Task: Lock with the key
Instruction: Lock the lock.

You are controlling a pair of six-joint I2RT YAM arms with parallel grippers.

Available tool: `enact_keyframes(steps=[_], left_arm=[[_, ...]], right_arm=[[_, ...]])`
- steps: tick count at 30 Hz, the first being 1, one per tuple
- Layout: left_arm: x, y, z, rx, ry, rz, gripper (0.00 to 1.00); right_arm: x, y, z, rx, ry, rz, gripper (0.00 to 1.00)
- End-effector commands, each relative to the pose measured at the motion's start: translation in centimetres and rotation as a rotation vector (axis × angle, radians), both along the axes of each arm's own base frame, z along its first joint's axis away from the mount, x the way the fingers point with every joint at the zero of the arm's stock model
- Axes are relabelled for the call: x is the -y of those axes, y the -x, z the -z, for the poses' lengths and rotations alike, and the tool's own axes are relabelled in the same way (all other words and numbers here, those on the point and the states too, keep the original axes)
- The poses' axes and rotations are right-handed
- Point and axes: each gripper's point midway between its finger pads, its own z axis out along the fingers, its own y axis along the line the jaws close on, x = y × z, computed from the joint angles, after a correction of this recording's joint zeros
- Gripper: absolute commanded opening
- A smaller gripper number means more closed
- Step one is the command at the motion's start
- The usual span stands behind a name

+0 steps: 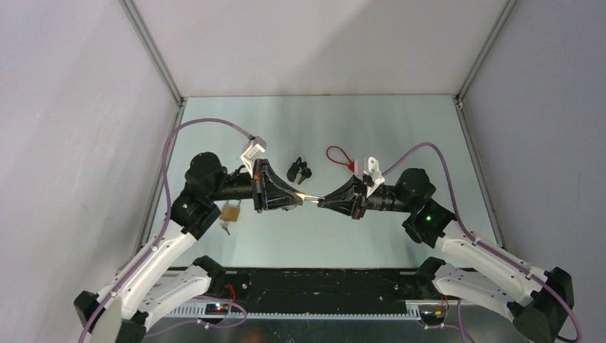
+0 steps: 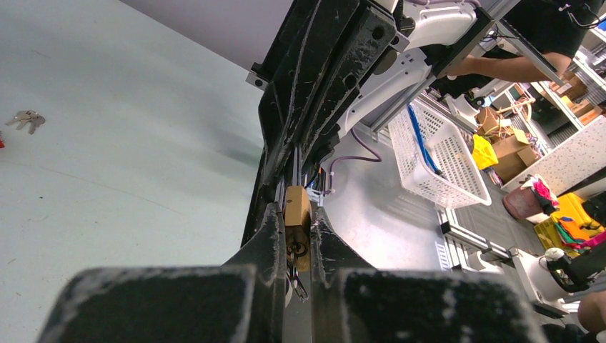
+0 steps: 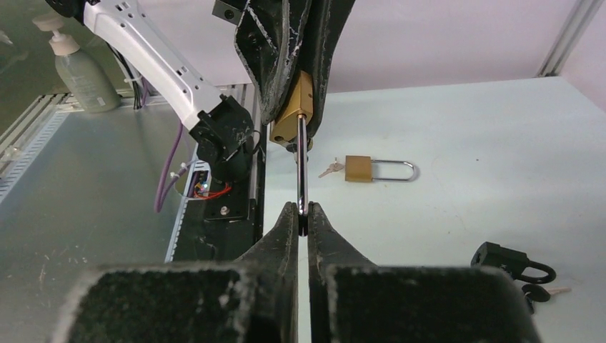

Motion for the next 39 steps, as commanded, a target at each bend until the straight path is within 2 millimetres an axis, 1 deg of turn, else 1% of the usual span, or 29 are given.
enact_keyframes(steps=[1, 3, 5, 7, 8, 9, 10, 11, 12, 13, 14, 15, 17, 19, 22, 23, 24, 25, 26, 27, 28, 29, 30, 31, 32, 33, 34, 37, 39], left_arm=[[-0.4, 0.4, -2.3, 0.092, 0.044, 0.004, 0.0], [-0.4, 0.4, -2.2, 0.091, 0.043, -0.001, 0.0], [-0.4, 0.2, -2.1, 0.093, 0.041, -0.01, 0.03], [-0.4, -0.1, -1.9, 0.104, 0.036, -0.024, 0.13], [-0.4, -0.2, -1.9, 0.112, 0.035, -0.037, 0.31], [-0.5, -0.4, -1.5, 0.12, 0.023, -0.049, 0.43], [-0.7, -0.9, -1.1, 0.134, 0.009, -0.081, 0.71], [-0.9, -1.7, -1.0, 0.147, 0.001, -0.131, 0.91], [-1.2, -2.1, -0.7, 0.178, -0.01, -0.168, 0.95], [-1.6, -3.6, -0.2, 0.187, -0.026, -0.253, 0.99], [-2.0, -4.1, -0.2, 0.21, -0.034, -0.299, 0.99], [-2.5, -5.2, 0.1, 0.211, -0.046, -0.369, 0.99], [-3.1, -6.3, 0.1, 0.226, -0.053, -0.443, 1.0], [-3.3, -6.8, -0.2, 0.236, -0.051, -0.471, 1.0], [-3.3, -7.0, -1.0, 0.271, -0.034, -0.478, 1.0], [-3.3, -6.8, -1.5, 0.29, -0.02, -0.472, 1.0], [-3.2, -6.5, -1.7, 0.314, -0.014, -0.453, 1.0], [-3.0, -6.3, -1.9, 0.342, -0.002, -0.436, 1.0], [-2.7, -5.7, -2.0, 0.357, 0.008, -0.39, 1.0], [-2.3, -5.6, -2.0, 0.37, 0.015, -0.362, 0.99], [-1.8, -4.8, -1.7, 0.371, 0.02, -0.298, 0.98], [-1.2, -4.7, -1.5, 0.361, 0.023, -0.262, 0.97], [-0.7, -3.9, -1.3, 0.352, 0.027, -0.194, 0.94], [0.0, -4.1, -1.1, 0.322, 0.027, -0.161, 0.92], [0.4, -3.3, -0.9, 0.311, 0.029, -0.098, 0.88], [0.9, -3.4, -0.6, 0.293, 0.023, -0.068, 0.86], [1.2, -3.0, -0.4, 0.284, 0.02, -0.029, 0.84], [1.6, -2.5, -0.3, 0.301, 0.026, 0.006, 0.79], [1.6, -2.2, -0.4, 0.319, 0.032, 0.023, 0.73]], right_arm=[[-0.1, 0.1, -2.8, 0.026, -0.061, -0.013, 0.0], [-0.2, 0.0, -2.9, 0.008, -0.07, -0.009, 0.0], [0.0, -0.2, -3.3, -0.008, -0.084, 0.003, 0.0], [0.4, -0.4, -4.0, -0.022, -0.105, 0.027, 0.0], [0.6, -0.7, -4.3, -0.036, -0.115, 0.045, 0.0], [1.0, -0.9, -4.5, -0.043, -0.123, 0.062, 0.0], [1.2, -1.1, -4.7, -0.045, -0.127, 0.077, 0.0], [1.4, -1.1, -4.8, -0.042, -0.129, 0.088, 0.0], [1.6, -1.2, -4.9, -0.042, -0.132, 0.101, 0.0], [1.7, -1.3, -4.8, -0.041, -0.127, 0.11, 0.0], [1.8, -1.4, -4.8, -0.043, -0.125, 0.121, 0.0], [1.8, -1.5, -4.5, -0.051, -0.117, 0.127, 0.0], [1.9, -1.5, -4.0, -0.055, -0.099, 0.122, 0.0], [1.8, -1.3, -3.6, -0.059, -0.082, 0.111, 0.0], [1.8, -1.0, -3.3, -0.065, -0.063, 0.097, 0.0], [1.8, -0.8, -3.1, -0.073, -0.045, 0.092, 0.0], [1.8, -0.8, -3.3, -0.071, -0.038, 0.091, 0.0], [1.9, -0.8, -2.7, -0.095, -0.012, 0.091, 0.0], [1.9, -0.8, -2.5, -0.114, 0.007, 0.093, 0.0], [1.8, -0.8, -2.4, -0.123, 0.016, 0.094, 0.0], [1.8, -0.9, -2.3, -0.137, 0.027, 0.093, 0.0], [1.8, -0.8, -2.2, -0.144, 0.034, 0.087, 0.0], [1.7, -0.8, -2.2, -0.156, 0.043, 0.084, 0.0], [1.7, -0.7, -2.2, -0.164, 0.049, 0.08, 0.0], [1.6, -0.7, -2.3, -0.173, 0.055, 0.079, 0.0], [1.6, -0.6, -2.1, -0.184, 0.067, 0.076, 0.0], [1.6, -0.6, -1.9, -0.202, 0.086, 0.073, 0.0], [1.5, -0.3, -1.7, -0.233, 0.123, 0.062, 0.0], [1.6, -0.2, -1.8, -0.249, 0.137, 0.06, 0.0]])
